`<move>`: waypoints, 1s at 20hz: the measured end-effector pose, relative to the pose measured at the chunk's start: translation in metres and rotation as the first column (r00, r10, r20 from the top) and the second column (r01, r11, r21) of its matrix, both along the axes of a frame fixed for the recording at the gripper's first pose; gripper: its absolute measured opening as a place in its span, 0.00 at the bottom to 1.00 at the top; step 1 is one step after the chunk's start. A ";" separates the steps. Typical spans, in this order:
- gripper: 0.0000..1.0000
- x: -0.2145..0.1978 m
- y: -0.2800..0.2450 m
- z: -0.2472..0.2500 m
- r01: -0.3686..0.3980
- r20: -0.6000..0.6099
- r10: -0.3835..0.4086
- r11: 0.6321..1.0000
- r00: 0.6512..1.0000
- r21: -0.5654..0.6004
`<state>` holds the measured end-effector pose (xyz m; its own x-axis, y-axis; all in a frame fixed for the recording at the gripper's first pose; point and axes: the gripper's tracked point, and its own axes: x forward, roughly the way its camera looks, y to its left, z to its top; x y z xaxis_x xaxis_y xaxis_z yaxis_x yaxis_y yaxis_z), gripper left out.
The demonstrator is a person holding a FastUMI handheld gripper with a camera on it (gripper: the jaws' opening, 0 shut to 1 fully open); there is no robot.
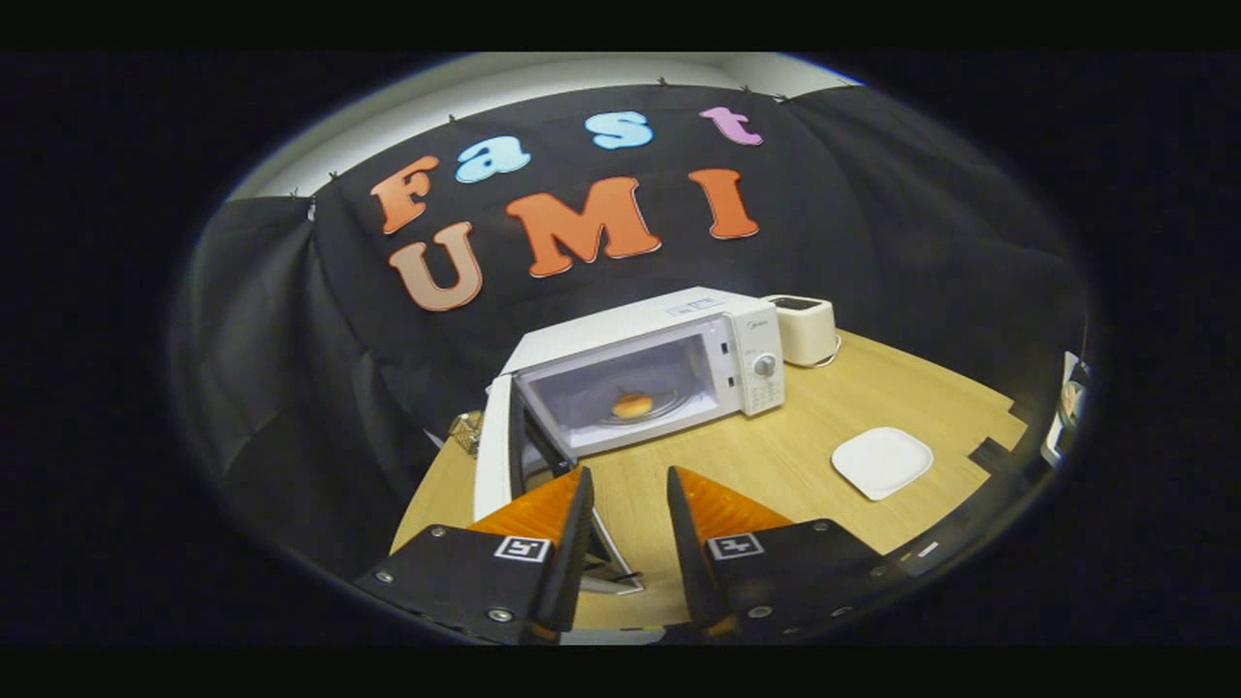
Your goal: Open the microwave, put the food inside, and close the microwave door.
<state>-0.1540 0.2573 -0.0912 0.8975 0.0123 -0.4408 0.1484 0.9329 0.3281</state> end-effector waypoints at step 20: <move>0.01 0.004 0.132 -0.066 -0.019 -0.023 0.014 0.971 1.000 -0.237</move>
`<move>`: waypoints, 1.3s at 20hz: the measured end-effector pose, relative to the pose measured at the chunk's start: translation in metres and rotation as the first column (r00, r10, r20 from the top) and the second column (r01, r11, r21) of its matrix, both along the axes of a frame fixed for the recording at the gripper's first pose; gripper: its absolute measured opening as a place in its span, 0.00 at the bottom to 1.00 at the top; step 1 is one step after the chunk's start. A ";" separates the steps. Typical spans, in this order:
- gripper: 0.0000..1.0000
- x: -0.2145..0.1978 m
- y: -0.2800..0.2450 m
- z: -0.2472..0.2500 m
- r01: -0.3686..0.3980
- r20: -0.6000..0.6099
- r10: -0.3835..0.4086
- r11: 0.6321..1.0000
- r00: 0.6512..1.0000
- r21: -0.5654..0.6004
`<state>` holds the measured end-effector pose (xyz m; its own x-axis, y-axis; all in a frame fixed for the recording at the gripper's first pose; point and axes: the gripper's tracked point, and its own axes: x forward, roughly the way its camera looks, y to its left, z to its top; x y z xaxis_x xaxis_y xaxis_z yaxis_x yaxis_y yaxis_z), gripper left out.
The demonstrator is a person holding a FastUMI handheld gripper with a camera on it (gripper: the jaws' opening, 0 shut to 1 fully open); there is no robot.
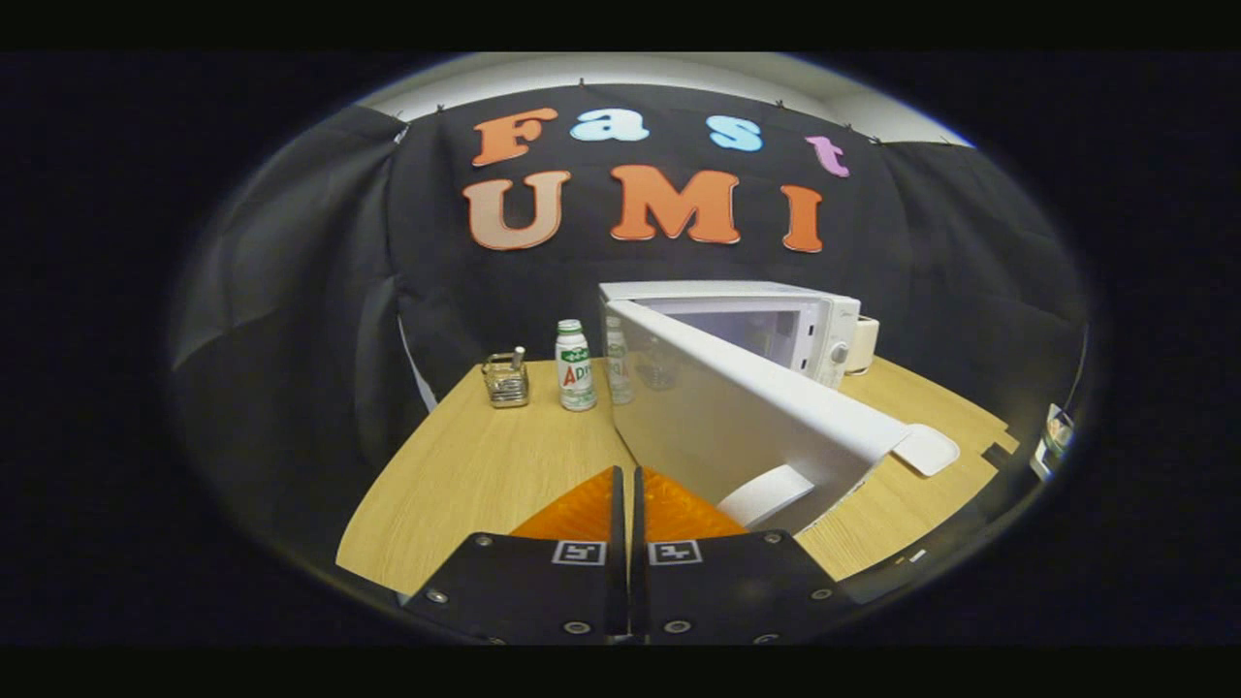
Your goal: Open the microwave, put the food inside, and close the microwave door.
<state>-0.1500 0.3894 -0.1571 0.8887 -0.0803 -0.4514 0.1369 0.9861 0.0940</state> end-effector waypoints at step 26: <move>0.02 0.132 -0.208 -0.057 0.118 -0.051 -0.124 0.988 0.991 -0.096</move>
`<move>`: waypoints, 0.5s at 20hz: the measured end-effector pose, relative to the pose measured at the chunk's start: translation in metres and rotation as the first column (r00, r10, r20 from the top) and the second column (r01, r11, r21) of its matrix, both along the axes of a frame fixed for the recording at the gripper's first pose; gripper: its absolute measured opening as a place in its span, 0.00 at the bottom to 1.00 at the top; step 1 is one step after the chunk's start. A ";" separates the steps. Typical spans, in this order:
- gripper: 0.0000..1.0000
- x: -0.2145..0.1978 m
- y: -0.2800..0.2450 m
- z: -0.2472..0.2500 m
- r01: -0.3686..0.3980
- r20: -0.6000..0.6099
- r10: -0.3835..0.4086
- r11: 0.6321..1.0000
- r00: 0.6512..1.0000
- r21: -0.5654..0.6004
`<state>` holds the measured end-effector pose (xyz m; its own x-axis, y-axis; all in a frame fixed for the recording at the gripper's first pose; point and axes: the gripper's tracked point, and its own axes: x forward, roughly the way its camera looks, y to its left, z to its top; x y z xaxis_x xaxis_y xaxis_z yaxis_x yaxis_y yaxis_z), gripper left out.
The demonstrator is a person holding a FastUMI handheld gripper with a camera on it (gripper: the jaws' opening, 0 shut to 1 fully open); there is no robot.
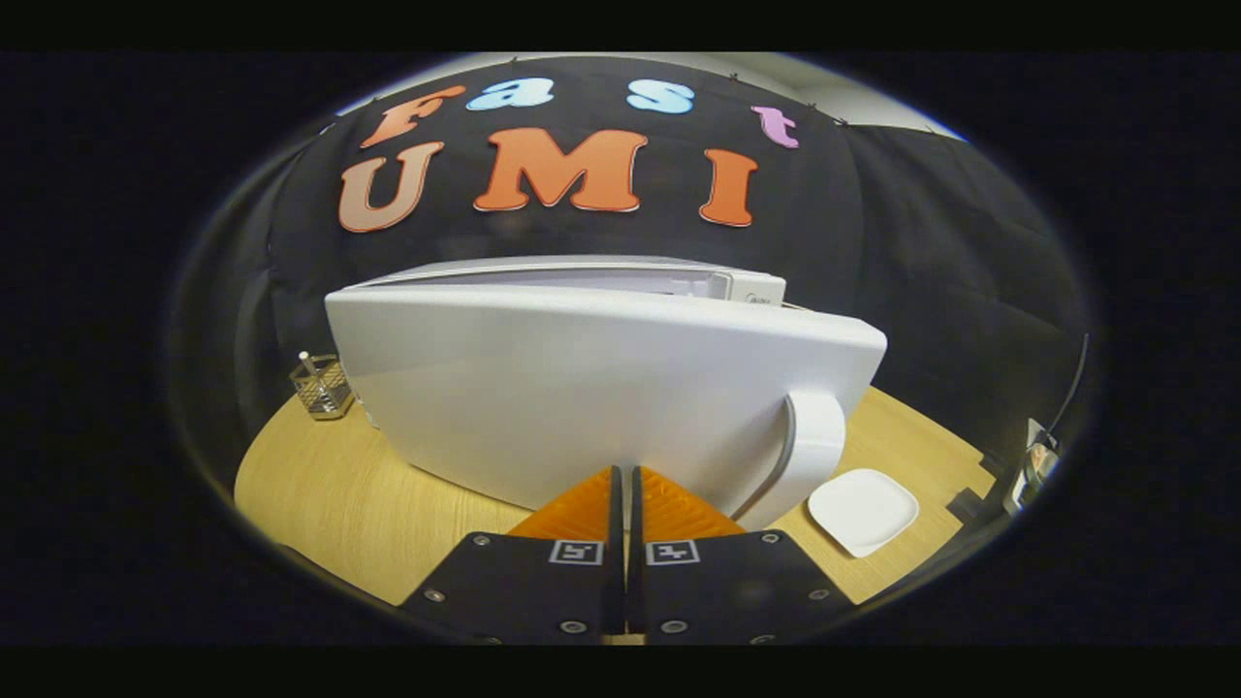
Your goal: Open the microwave, put the food inside, and close the microwave door.
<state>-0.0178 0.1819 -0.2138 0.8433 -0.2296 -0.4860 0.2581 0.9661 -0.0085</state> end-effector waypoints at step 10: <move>0.02 0.086 -0.016 0.013 -0.232 0.095 0.234 0.972 0.968 -0.034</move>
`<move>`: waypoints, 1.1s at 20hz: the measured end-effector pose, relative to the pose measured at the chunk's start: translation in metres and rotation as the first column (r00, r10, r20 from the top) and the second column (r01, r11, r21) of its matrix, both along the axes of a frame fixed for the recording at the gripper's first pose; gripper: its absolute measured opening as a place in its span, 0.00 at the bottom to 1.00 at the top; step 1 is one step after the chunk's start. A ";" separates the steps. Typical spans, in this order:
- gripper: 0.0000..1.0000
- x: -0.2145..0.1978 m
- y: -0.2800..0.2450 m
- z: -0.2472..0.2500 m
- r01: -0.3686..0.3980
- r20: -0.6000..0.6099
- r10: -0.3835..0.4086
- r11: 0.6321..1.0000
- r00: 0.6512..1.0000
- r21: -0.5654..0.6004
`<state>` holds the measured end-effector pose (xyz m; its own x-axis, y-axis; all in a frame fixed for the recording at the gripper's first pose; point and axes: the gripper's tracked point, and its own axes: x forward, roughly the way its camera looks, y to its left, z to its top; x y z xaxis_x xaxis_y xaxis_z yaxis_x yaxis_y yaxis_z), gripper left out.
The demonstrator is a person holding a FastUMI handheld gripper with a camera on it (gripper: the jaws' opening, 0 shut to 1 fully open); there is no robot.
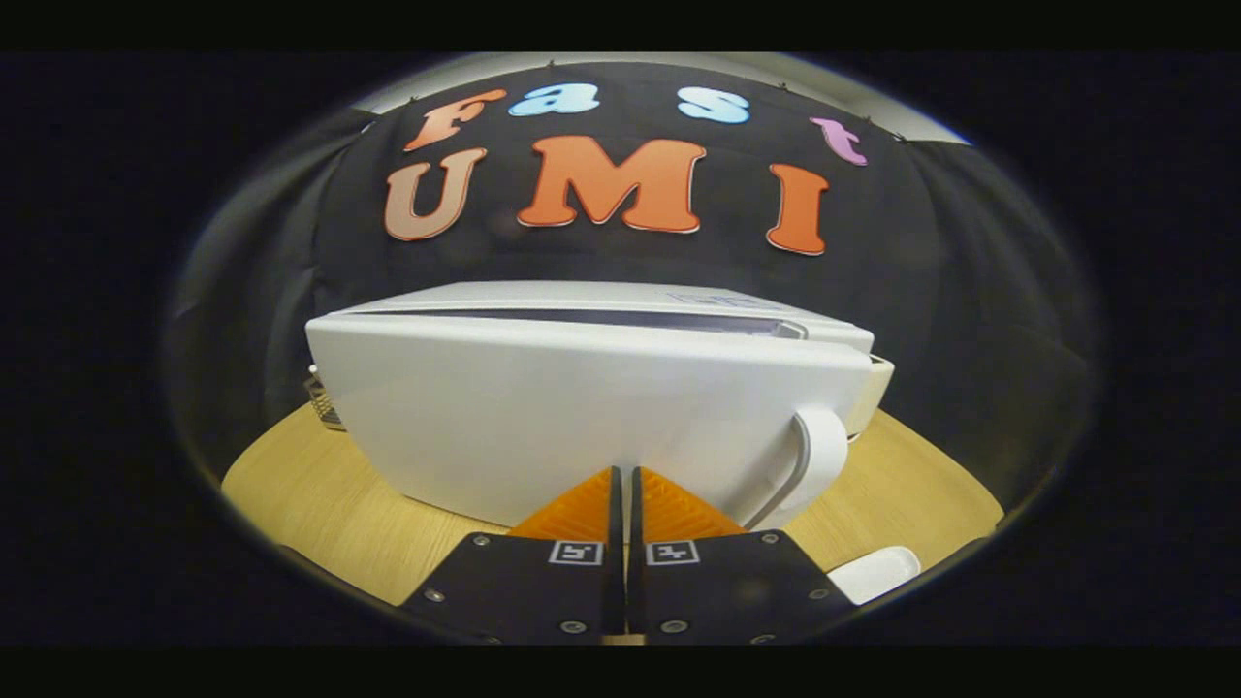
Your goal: Open the microwave, put the food inside, and close the microwave door.
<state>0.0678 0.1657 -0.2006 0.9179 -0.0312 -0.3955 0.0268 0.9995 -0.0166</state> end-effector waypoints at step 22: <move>0.55 -0.019 -0.042 0.083 -0.199 0.153 0.173 0.965 0.973 0.170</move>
